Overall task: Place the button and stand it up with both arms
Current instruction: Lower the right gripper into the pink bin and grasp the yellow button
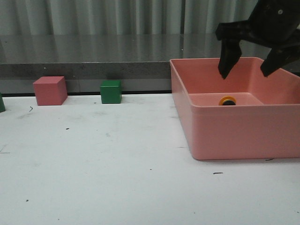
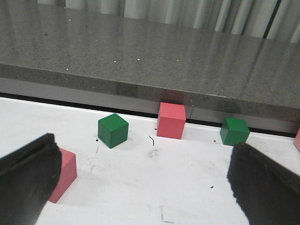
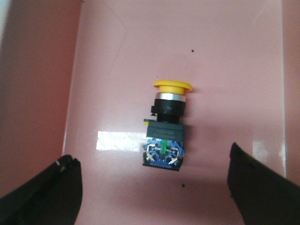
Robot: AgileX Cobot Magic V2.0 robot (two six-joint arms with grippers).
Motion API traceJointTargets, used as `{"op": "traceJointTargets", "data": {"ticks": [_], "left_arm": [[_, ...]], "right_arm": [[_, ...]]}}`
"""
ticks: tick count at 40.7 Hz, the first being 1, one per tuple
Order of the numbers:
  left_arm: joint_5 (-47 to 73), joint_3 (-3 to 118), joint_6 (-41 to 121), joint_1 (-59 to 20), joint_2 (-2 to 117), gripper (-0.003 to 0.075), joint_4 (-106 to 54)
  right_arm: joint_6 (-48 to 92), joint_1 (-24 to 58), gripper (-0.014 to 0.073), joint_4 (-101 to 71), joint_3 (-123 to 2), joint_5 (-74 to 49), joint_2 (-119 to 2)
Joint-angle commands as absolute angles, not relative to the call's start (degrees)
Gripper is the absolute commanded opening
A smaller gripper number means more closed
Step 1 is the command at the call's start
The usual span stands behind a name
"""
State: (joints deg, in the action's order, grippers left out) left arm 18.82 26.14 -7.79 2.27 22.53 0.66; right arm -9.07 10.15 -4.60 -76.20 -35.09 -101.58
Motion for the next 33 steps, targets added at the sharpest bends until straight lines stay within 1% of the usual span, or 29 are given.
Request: {"op": "traceJointTargets", "data": {"ticks": [1, 11, 18, 21, 24, 26, 27, 30, 33], "left_arm": [[14.4, 28.1, -8.2, 2.4, 23.2, 0.0691, 0.6], [14.4, 28.1, -8.2, 2.4, 23.2, 0.0691, 0.6], [14.4, 28.1, -8.2, 2.4, 23.2, 0.0691, 0.6], [14.4, 28.1, -8.2, 2.4, 23.2, 0.0691, 0.6], [14.4, 28.1, -8.2, 2.4, 23.2, 0.0691, 0.6], [14.4, 28.1, -8.2, 2.4, 23.2, 0.0691, 0.6], [14.4, 28.1, -8.2, 2.4, 23.2, 0.0691, 0.6], [14.2, 28.1, -8.2, 2.4, 23.2, 0.0691, 0.6], [14.2, 28.1, -8.2, 2.4, 23.2, 0.0691, 0.6]], "right_arm": [[-10.4, 9.1, 0.0646, -4.6, -82.9, -37.0, -104.6], [-10.4, 8.8, 0.0646, -4.6, -92.1, -43.0, -115.6], [-10.4, 8.8, 0.0644, -4.6, -94.0, -43.8, -118.1], [-10.4, 8.8, 0.0629, -4.6, -94.0, -44.3, -118.6], [-10.4, 8.8, 0.0557, -4.6, -94.0, -44.7, -118.7], [-10.4, 8.8, 0.0471, -4.6, -94.1, -44.8, -118.7], [-10.4, 8.8, 0.0449, -4.6, -94.2, -45.0, -118.6], [-10.4, 8.8, 0.0339, -4.6, -95.2, -46.2, -118.5], [-10.4, 8.8, 0.0305, -4.6, -96.2, -47.7, -118.0]]}}
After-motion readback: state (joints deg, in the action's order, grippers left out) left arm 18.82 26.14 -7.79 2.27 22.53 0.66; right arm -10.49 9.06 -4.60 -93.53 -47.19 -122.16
